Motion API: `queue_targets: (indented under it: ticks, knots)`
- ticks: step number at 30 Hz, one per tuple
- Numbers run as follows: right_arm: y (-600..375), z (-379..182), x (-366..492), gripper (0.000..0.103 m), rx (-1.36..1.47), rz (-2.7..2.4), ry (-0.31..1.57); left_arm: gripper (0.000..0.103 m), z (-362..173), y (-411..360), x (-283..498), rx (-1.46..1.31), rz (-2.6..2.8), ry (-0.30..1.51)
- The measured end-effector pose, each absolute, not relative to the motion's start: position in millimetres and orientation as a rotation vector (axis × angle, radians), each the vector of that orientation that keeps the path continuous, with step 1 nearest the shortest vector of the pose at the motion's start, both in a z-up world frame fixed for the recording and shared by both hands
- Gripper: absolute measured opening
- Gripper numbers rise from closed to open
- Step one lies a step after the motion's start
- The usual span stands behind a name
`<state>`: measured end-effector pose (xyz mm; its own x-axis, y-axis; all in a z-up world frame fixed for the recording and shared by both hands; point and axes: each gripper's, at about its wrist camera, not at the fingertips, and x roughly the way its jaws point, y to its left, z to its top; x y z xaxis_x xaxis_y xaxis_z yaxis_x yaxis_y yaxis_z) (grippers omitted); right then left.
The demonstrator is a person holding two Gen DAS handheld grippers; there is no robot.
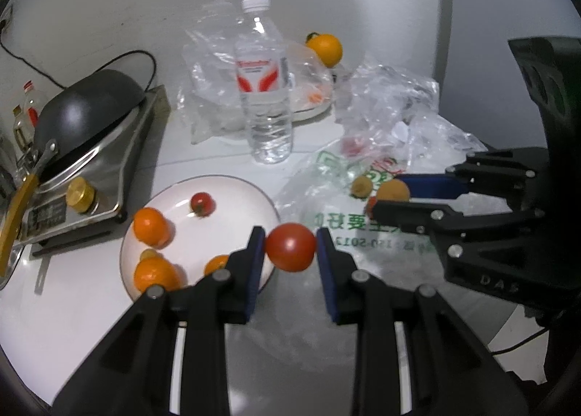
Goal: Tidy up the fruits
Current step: 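Carry the tomato with the left tool while the right tool carries the yellow-green fruit to the plate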
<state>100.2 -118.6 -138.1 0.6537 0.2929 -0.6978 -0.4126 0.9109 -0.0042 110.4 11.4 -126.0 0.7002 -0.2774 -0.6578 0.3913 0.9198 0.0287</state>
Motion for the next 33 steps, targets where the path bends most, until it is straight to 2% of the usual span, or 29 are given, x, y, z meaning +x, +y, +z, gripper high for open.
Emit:
queue_targets:
  ticks: [33]
  knots:
    - [-44,-135,115,0.028,-0.266,0.474,0.776,0.029,-135,84,126,0.1,-0.279,0.682]
